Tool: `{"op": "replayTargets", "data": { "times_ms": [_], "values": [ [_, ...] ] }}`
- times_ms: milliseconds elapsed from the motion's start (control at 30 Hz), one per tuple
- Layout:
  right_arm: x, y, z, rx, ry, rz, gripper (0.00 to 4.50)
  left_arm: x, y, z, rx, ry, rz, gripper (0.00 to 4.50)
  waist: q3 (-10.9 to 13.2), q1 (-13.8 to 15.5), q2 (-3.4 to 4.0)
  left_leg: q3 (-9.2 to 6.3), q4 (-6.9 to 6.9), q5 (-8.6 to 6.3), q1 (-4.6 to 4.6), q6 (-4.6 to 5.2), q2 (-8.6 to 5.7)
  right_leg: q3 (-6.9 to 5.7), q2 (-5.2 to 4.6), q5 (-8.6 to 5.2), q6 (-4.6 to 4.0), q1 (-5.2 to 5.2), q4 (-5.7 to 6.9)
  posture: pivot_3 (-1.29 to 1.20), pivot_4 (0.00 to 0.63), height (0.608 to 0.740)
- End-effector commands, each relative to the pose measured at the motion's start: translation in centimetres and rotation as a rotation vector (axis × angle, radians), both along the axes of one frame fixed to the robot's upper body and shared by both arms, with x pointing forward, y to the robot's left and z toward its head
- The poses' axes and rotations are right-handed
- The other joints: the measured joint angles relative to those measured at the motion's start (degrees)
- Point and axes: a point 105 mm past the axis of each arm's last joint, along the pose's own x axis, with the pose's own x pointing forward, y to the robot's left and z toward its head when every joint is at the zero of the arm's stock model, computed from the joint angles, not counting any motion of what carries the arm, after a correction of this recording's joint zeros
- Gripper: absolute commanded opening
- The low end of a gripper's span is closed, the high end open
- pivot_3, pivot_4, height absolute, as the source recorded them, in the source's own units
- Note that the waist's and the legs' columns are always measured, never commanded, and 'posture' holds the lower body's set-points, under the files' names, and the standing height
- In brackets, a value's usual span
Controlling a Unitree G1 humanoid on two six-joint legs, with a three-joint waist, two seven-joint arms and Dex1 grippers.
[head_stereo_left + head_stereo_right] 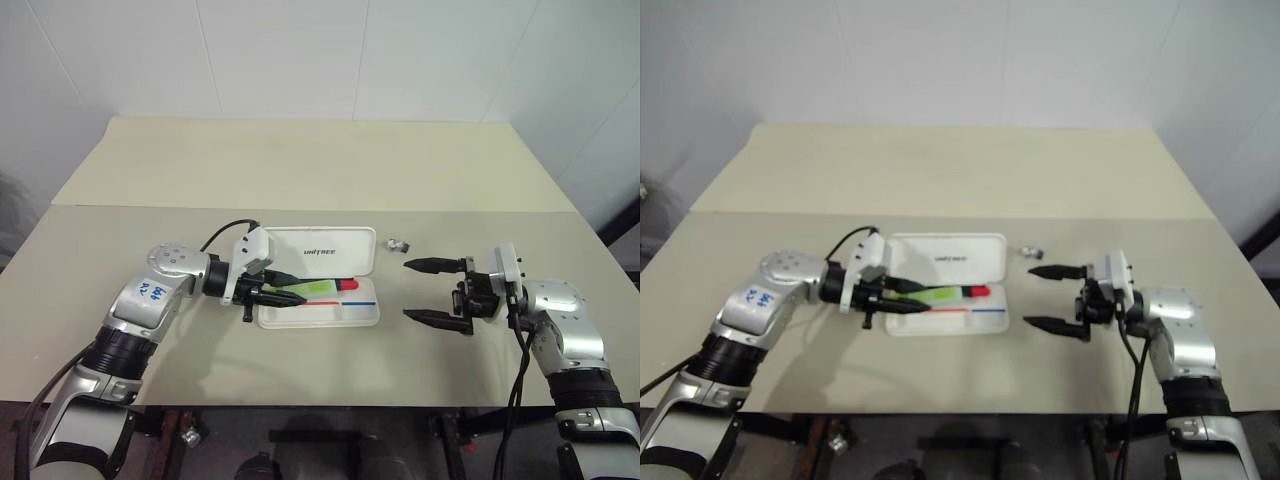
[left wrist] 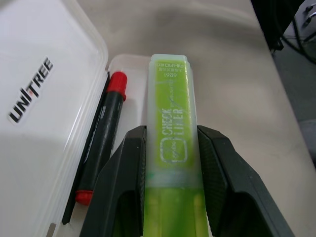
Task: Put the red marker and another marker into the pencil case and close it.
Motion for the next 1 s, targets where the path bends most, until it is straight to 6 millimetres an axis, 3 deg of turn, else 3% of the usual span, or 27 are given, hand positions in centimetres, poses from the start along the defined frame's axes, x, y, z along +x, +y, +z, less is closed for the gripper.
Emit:
{"op": "replayTargets", "data": {
  "times_ms": [33, 200, 833, 867, 1000],
  "values": [
    [-0.3, 0.0, 0.9, 0.006, -0.058, -0.010, 4.50, 0.3, -0.6, 0.2, 0.032, -0.023, -0.018, 1.09, 0.0, 0.0, 0.00, 0.00, 0.02, 0.00, 0.00, 0.00, 0.00, 0.00, 0.00, 0.00, 0.01, 0.00, 0.00, 0.00, 0.150, 0.740],
    [-0.4, -0.1, 0.7, 0.007, -0.059, -0.025, 4.50, 0.3, -0.6, -1.0, 0.093, -0.011, -0.001, 1.09, 0.0, 0.0, 0.00, -0.01, 0.11, 0.00, 0.00, 0.00, 0.00, 0.03, 0.00, 0.01, 0.02, 0.00, -0.01, 0.00, 0.150, 0.740],
    [-0.3, 0.2, 0.5, 0.008, -0.067, -0.046, 4.50, 0.2, -1.4, -1.8, 0.107, -0.003, 0.002, 1.09, 0.0, 0.0, 0.00, -0.03, 0.46, -0.01, -0.03, 0.03, -0.01, 0.10, 0.00, 0.02, 0.05, 0.01, 0.08, 0.00, 0.150, 0.740],
    [-0.3, 0.2, 0.5, 0.007, -0.068, -0.048, 4.50, 0.2, -1.5, -1.8, 0.105, -0.003, 0.000, 1.81, 0.0, 0.0, 0.00, -0.03, 0.47, -0.01, -0.03, 0.03, 0.00, 0.10, 0.00, 0.02, 0.05, 0.01, 0.09, 0.00, 0.150, 0.740],
    [-0.3, 0.2, 0.5, 0.005, -0.069, -0.053, 4.50, 0.2, -1.6, -1.7, 0.101, 0.000, -0.002, 3.05, 0.0, 0.0, 0.00, -0.03, 0.51, -0.02, -0.04, 0.05, 0.00, 0.11, 0.00, 0.03, 0.06, 0.02, 0.10, 0.00, 0.150, 0.740]
  ]
}}
